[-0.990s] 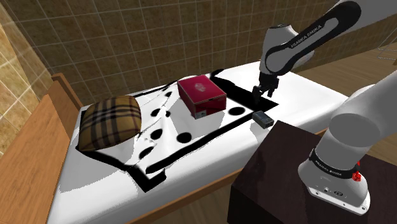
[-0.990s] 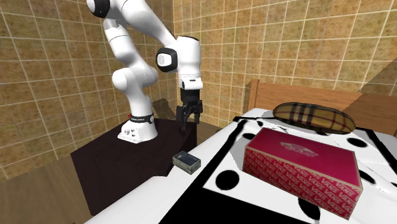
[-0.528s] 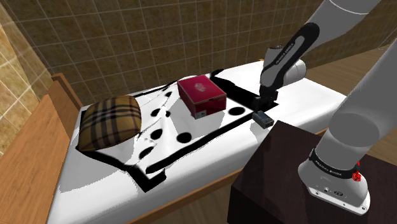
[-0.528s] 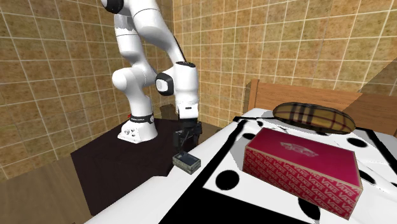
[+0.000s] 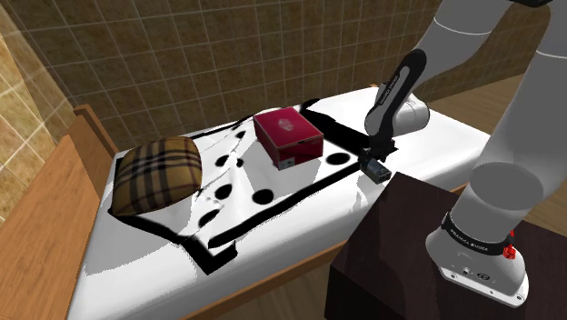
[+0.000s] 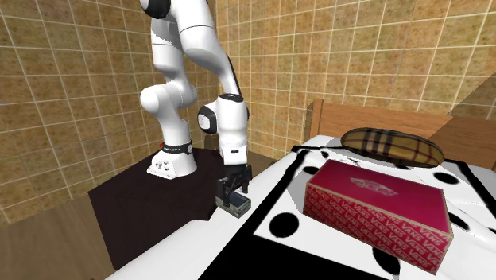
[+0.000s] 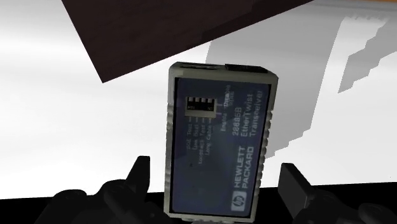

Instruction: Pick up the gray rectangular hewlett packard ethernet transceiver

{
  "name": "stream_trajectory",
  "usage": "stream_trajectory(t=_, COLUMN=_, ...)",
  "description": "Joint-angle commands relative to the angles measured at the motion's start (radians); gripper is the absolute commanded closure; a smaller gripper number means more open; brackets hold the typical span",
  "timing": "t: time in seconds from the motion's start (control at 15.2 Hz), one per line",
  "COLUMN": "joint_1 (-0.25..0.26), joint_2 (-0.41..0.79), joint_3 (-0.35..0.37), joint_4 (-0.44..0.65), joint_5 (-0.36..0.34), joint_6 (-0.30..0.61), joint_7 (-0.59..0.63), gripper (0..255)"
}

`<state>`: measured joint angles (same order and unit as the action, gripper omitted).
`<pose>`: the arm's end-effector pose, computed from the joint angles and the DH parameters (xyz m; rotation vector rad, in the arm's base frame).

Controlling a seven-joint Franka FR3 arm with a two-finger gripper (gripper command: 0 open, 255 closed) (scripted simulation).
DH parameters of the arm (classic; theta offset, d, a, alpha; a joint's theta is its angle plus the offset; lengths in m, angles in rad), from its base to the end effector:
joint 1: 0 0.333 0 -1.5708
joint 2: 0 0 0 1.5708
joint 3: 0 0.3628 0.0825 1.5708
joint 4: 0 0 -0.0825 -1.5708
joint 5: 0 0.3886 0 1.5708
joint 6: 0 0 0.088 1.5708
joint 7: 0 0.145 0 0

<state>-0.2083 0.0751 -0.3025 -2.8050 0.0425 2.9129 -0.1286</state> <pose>0.3315 -0.1915 0.1939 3.0491 -0.6534 0.0484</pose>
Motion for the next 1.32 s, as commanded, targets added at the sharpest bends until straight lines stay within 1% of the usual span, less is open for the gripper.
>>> stream_trajectory(t=0.0, joint_1=-0.005, joint_2=0.028, joint_3=0.014, joint_4=0.003, joint_5=0.036, joint_6=0.025, joint_7=-0.025, gripper=0)
stream_trajectory(t=0.07, joint_1=-0.006, joint_2=0.028, joint_3=0.014, joint_4=0.003, joint_5=0.035, joint_6=0.025, joint_7=-0.024, gripper=0)
stream_trajectory(t=0.13, joint_1=-0.006, joint_2=0.029, joint_3=0.015, joint_4=0.005, joint_5=0.036, joint_6=0.024, joint_7=-0.024, gripper=255)
stream_trajectory(t=0.73, joint_1=-0.006, joint_2=0.028, joint_3=0.014, joint_4=0.003, joint_5=0.035, joint_6=0.025, joint_7=-0.024, gripper=255)
stream_trajectory(t=0.92, joint_1=0.009, joint_2=-0.034, joint_3=-0.020, joint_4=-0.004, joint_5=-0.042, joint_6=-0.028, joint_7=0.031, gripper=255)
stream_trajectory(t=1.25, joint_1=-0.001, joint_2=-0.136, joint_3=-0.032, joint_4=-0.009, joint_5=-0.136, joint_6=-0.120, joint_7=0.096, gripper=255)
